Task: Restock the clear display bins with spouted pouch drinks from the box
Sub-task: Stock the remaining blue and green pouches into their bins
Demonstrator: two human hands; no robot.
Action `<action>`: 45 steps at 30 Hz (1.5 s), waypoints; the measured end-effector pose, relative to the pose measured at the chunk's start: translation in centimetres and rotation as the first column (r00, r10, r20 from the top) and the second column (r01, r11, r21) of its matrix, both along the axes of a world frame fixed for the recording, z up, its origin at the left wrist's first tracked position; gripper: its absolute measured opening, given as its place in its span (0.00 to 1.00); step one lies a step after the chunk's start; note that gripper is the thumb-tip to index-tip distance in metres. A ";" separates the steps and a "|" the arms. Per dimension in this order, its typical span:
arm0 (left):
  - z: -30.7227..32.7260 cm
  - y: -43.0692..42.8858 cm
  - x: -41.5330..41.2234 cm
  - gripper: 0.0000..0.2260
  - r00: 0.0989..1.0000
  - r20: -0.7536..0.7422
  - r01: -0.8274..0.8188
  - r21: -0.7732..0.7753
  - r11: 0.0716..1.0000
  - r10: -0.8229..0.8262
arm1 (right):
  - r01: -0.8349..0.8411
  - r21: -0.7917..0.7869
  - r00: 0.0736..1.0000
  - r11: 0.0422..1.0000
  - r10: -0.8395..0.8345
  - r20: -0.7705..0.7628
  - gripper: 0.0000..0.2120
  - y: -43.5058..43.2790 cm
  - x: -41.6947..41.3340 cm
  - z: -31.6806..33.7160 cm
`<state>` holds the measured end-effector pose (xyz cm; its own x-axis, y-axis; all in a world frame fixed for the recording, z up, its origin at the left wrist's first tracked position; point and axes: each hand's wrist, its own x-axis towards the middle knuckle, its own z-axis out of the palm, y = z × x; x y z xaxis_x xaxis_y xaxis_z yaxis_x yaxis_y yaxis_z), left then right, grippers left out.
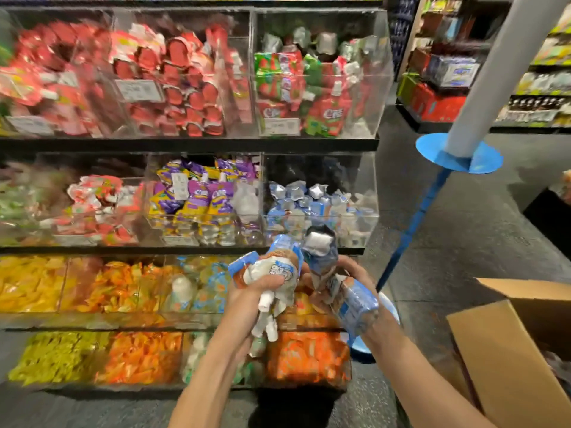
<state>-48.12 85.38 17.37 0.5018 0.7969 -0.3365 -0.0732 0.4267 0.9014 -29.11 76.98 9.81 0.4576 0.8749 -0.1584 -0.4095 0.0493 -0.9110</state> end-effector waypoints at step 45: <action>1.7 16.6 25.8 0.23 0.820 -0.547 0.571 0.766 0.295 -0.166 | 0.597 -0.231 0.750 0.768 -0.637 -0.177 0.02 8.8 22.7 8.7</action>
<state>-22.27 102.03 19.11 0.8548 0.4688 0.2227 0.2147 -0.7100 0.6707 -6.42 85.81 18.53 0.8212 0.3699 -0.4345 -0.5356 0.2369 -0.8106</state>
